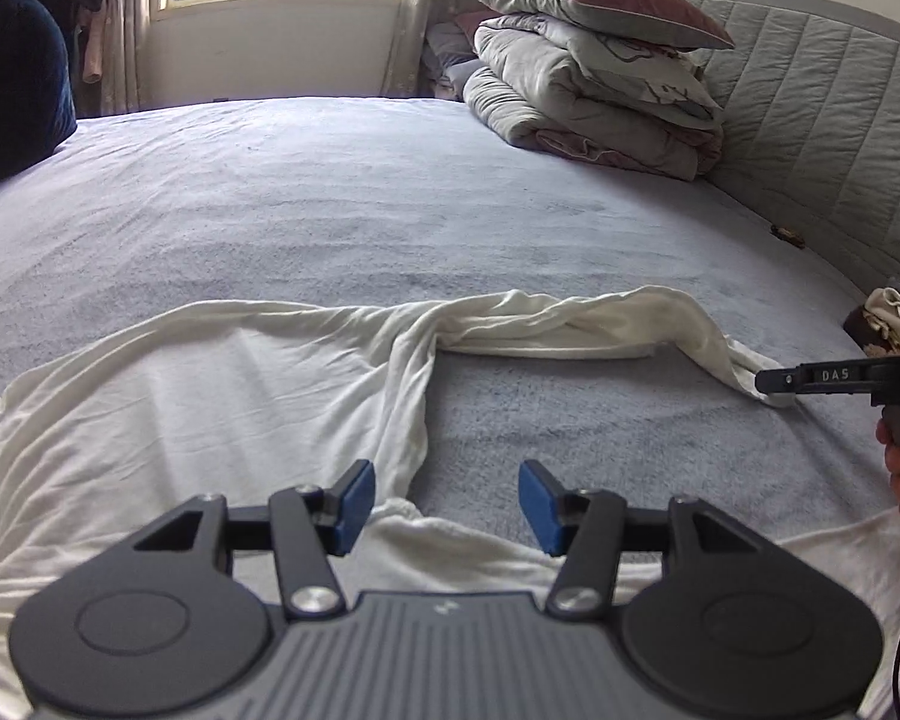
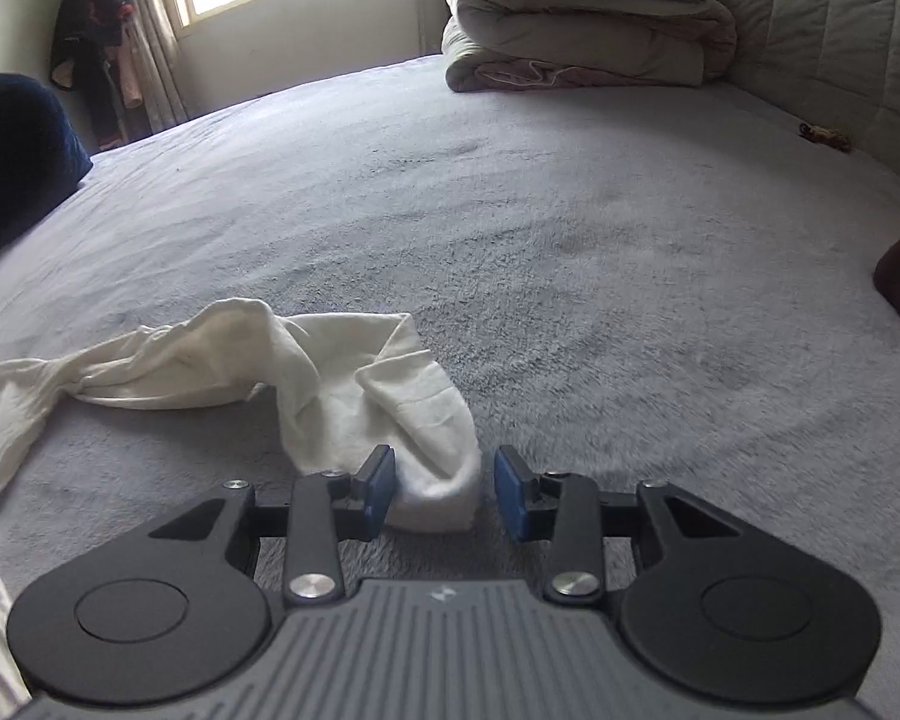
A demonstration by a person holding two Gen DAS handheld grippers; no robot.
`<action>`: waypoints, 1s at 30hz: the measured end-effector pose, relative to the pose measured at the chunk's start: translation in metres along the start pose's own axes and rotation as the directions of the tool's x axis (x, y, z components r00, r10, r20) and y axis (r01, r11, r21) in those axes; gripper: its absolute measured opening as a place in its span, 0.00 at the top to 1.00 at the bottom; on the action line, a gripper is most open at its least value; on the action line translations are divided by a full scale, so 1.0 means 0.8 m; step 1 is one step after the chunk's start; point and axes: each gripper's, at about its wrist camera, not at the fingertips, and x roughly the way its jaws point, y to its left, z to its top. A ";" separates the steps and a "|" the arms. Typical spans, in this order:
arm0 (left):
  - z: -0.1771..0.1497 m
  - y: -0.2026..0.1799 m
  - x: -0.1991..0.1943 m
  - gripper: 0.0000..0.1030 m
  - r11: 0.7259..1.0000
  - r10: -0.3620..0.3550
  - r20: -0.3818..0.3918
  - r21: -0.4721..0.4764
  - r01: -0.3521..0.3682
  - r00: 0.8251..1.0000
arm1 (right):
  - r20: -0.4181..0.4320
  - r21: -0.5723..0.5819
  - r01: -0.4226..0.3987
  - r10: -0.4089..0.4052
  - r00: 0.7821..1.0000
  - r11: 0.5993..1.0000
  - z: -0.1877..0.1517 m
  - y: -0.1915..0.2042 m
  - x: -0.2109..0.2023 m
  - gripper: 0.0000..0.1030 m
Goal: Fold clothes
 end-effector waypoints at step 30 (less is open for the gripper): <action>-0.007 0.004 0.052 0.48 0.999 0.016 0.051 0.034 -0.017 0.999 | 0.249 0.030 0.040 -0.046 0.967 0.999 0.158 -0.060 0.011 0.94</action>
